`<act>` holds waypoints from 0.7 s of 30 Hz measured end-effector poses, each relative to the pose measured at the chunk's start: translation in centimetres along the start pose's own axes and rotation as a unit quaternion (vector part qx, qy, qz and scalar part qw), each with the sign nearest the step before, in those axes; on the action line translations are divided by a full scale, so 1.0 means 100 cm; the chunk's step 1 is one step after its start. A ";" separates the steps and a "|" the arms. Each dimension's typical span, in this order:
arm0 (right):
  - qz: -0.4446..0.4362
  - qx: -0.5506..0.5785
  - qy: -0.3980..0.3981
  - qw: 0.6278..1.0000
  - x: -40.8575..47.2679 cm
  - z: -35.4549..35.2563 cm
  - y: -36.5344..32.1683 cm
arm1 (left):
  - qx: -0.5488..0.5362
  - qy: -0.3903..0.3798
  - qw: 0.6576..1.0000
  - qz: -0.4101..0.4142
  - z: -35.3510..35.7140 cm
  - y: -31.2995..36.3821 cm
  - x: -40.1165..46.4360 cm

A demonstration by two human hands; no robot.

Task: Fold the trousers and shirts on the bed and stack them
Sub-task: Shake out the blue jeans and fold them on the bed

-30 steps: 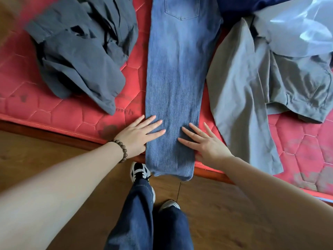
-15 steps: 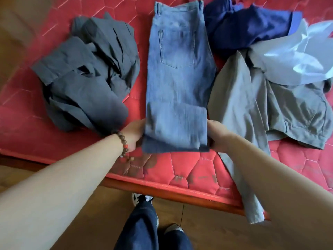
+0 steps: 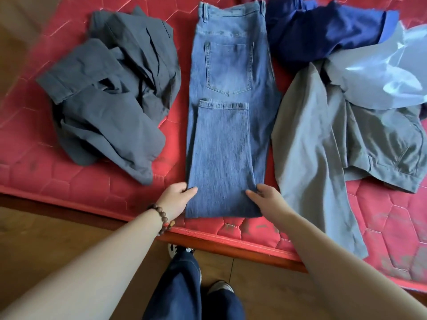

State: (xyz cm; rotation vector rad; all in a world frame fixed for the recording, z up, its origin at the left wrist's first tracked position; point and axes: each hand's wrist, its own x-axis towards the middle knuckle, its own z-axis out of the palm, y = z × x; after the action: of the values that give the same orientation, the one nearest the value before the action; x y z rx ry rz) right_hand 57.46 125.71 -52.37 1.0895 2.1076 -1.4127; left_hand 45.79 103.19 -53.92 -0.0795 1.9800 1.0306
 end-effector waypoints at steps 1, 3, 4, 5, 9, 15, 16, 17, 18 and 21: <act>0.006 -0.026 -0.007 1.000 -0.007 0.005 0.006 | -0.002 0.001 1.000 -0.016 0.003 -0.009 -0.010; 0.020 -0.062 -0.031 0.997 -0.021 0.013 0.018 | -0.018 0.003 0.999 -0.050 0.010 -0.025 -0.030; 0.028 -0.073 -0.043 0.996 -0.027 0.016 0.021 | -0.025 0.001 0.998 -0.065 0.013 -0.031 -0.038; 0.041 -0.077 -0.053 0.995 -0.032 0.018 0.023 | -0.029 -0.006 0.997 -0.075 0.015 -0.034 -0.043; 0.055 -0.022 -0.038 0.998 -0.029 0.017 0.011 | -0.038 0.007 0.998 -0.045 0.012 -0.018 -0.037; 0.035 0.100 0.098 0.989 0.023 0.015 -0.036 | -0.103 0.118 0.987 0.045 0.016 0.041 0.013; 0.037 0.137 0.092 0.986 0.032 0.016 -0.044 | -0.111 0.131 0.984 0.050 0.016 0.050 0.021; 0.036 0.165 0.084 0.982 0.038 0.017 -0.050 | -0.119 0.139 0.981 0.058 0.016 0.057 0.028; 0.027 0.170 0.083 0.982 0.043 0.017 -0.056 | -0.124 0.144 0.979 0.068 0.015 0.063 0.033; -0.050 0.145 0.124 0.980 0.048 0.007 -0.077 | -0.181 0.130 0.968 0.114 0.003 0.080 0.040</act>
State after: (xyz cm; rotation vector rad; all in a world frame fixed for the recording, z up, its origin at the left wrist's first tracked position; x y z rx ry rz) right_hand 48.44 125.50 -51.28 1.3477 2.1986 -1.7543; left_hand 40.24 109.90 -51.90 -0.1980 2.0426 1.5971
